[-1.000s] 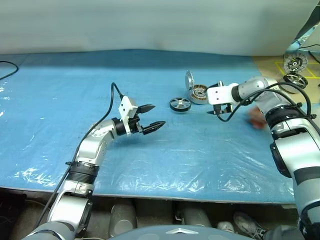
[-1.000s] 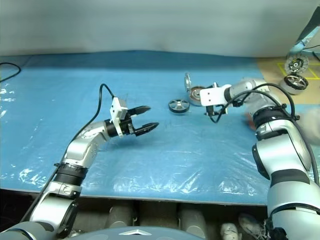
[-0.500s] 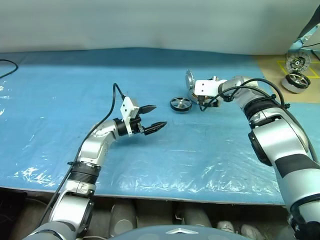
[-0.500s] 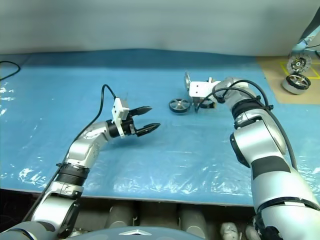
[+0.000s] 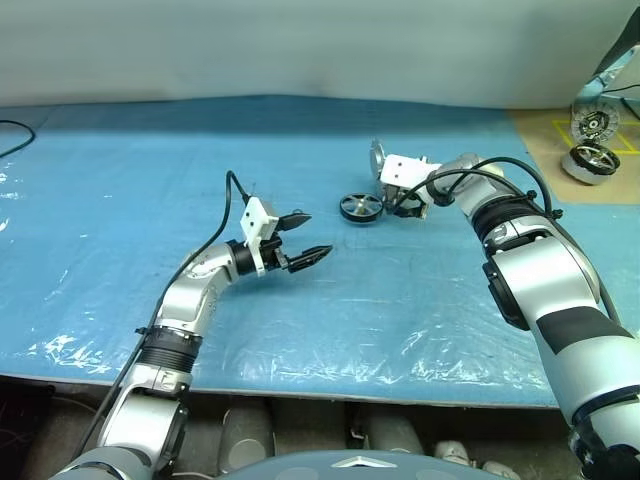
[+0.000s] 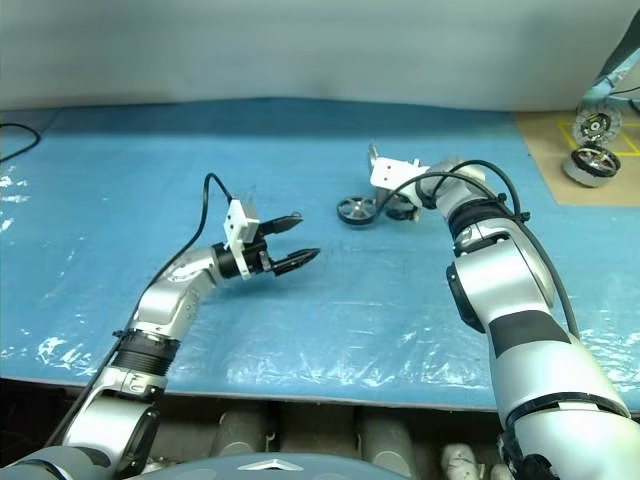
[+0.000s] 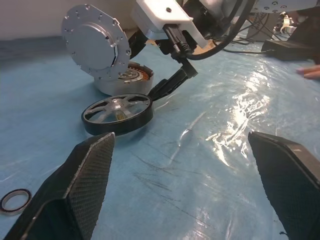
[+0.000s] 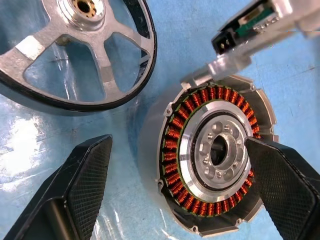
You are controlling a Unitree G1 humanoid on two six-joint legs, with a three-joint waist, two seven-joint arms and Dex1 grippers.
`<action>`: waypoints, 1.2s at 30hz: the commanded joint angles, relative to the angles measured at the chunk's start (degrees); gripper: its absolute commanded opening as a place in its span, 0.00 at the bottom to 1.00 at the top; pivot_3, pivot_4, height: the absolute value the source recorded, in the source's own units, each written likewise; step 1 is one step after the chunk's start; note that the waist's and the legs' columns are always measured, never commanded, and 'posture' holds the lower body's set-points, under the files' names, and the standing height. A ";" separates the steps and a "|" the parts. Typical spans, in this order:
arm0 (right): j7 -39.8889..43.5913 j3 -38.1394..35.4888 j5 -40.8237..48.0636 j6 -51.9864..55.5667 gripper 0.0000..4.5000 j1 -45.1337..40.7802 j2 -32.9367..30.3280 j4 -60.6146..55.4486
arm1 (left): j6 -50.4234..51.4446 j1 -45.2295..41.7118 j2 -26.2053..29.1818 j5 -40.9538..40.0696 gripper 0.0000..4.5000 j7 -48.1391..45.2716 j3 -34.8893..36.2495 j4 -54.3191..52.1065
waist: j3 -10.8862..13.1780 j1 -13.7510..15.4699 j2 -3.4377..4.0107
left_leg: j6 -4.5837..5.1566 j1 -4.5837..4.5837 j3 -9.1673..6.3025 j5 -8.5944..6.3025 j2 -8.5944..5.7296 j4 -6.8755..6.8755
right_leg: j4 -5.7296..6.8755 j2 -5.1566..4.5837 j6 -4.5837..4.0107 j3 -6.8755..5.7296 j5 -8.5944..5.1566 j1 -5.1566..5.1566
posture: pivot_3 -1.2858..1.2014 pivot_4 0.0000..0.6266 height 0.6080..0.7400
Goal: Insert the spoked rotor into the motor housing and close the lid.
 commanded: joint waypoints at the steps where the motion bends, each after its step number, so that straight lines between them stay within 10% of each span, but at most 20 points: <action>1: -1.09 0.43 -0.53 -0.17 0.99 -0.26 -0.40 -0.39 | -0.73 -0.38 0.48 -0.07 0.99 -0.03 0.32 -1.82 | 0.00 0.00 0.00 | 0.00 0.00 0.00 0.00 0.00 0.00 | 0.00 0.00 0.00 0.00 0.00 0.00 | 0.52 0.24 1.00; 5: -1.67 1.04 -1.39 0.80 0.91 0.88 -0.70 0.08 | -0.64 -0.14 0.54 0.07 1.00 0.12 0.12 -2.21 | 0.00 0.00 0.00 | 0.00 0.01 0.00 0.00 0.00 0.00 | 0.00 0.00 0.00 0.00 0.00 0.00 | 0.52 0.24 1.00; 10: -2.16 1.08 -1.52 1.37 0.58 1.57 -0.64 0.24 | -0.48 -0.11 0.47 0.12 1.00 0.25 0.04 -2.35 | 0.00 0.01 0.00 | -0.01 0.04 0.00 0.01 0.00 0.01 | 0.02 0.00 0.00 0.01 0.00 0.02 | 0.52 0.24 1.00; 27: 15.40 -3.52 5.34 -1.51 0.58 0.46 -5.12 -5.52 | 0.81 0.05 0.63 -0.45 1.00 1.32 0.56 -3.12 | 0.00 0.03 0.01 | 0.00 0.01 0.00 0.01 0.00 0.01 | 0.02 0.00 -0.01 0.00 0.00 0.01 | 0.52 0.24 1.00; 36: 33.28 -5.78 11.96 4.43 0.58 14.04 -17.81 -29.91 | 0.15 -0.86 -0.05 0.05 1.00 0.74 0.23 -1.35 | 0.03 0.84 -0.07 | 0.05 0.04 -0.01 0.03 -0.03 0.04 | -0.02 0.01 -0.01 -0.03 0.00 0.13 | 0.52 0.24 1.00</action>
